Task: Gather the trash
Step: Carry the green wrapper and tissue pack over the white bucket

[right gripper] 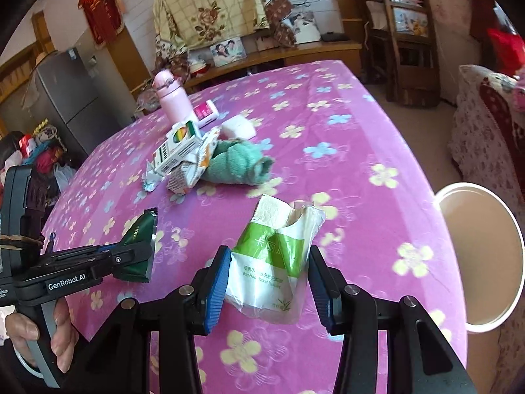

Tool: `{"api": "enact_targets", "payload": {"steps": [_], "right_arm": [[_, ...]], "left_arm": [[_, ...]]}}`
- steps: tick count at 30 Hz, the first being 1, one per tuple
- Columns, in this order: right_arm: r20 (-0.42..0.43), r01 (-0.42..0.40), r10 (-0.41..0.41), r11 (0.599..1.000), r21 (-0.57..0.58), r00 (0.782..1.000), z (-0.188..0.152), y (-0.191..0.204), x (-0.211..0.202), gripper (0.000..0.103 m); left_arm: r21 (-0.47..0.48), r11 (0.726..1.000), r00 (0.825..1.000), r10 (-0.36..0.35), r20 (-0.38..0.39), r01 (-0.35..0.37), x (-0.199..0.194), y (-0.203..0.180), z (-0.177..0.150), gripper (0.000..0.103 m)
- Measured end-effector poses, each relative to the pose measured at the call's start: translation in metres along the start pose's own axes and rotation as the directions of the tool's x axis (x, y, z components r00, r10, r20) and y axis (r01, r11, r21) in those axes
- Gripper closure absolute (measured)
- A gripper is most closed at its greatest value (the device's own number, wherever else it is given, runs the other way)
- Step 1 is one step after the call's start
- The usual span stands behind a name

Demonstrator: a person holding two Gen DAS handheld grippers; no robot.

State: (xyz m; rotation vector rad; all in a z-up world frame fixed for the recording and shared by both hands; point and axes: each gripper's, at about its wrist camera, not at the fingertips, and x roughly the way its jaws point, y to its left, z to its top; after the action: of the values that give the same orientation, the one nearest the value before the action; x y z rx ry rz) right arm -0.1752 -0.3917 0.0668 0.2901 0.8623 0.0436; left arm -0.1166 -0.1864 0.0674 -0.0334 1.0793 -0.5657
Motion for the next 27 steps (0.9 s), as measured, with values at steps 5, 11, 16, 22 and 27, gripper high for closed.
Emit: {"api": "enact_targets", "payload": {"steps": [5,11,16,22,27], "right_arm": [[0.026,0.021,-0.022,0.999,0.024,0.999,-0.002,-0.02,-0.018,0.058],[0.053,0.06,-0.062,0.997,0.04,0.997,-0.005,-0.038,-0.036,0.058],[0.066,0.081,-0.086,0.994,0.075,0.994,-0.007,-0.061,-0.048,0.058],[0.072,0.116,-0.125,0.986,0.117,0.99,-0.012,-0.089,-0.063,0.058],[0.076,0.147,-0.16,0.977,0.156,0.984,-0.017,-0.114,-0.074,0.058]], "left_arm": [[0.058,0.998,1.0,-0.012,0.008,0.012,0.002,-0.031,0.005,0.087],[0.119,0.993,1.0,-0.029,0.008,0.028,0.011,-0.068,0.009,0.087],[0.167,0.985,0.999,-0.039,0.007,0.038,0.02,-0.099,0.012,0.087],[0.206,0.977,0.999,-0.05,-0.004,0.05,0.032,-0.127,0.017,0.087],[0.235,0.97,0.999,-0.053,-0.009,0.054,0.043,-0.149,0.022,0.087]]}}
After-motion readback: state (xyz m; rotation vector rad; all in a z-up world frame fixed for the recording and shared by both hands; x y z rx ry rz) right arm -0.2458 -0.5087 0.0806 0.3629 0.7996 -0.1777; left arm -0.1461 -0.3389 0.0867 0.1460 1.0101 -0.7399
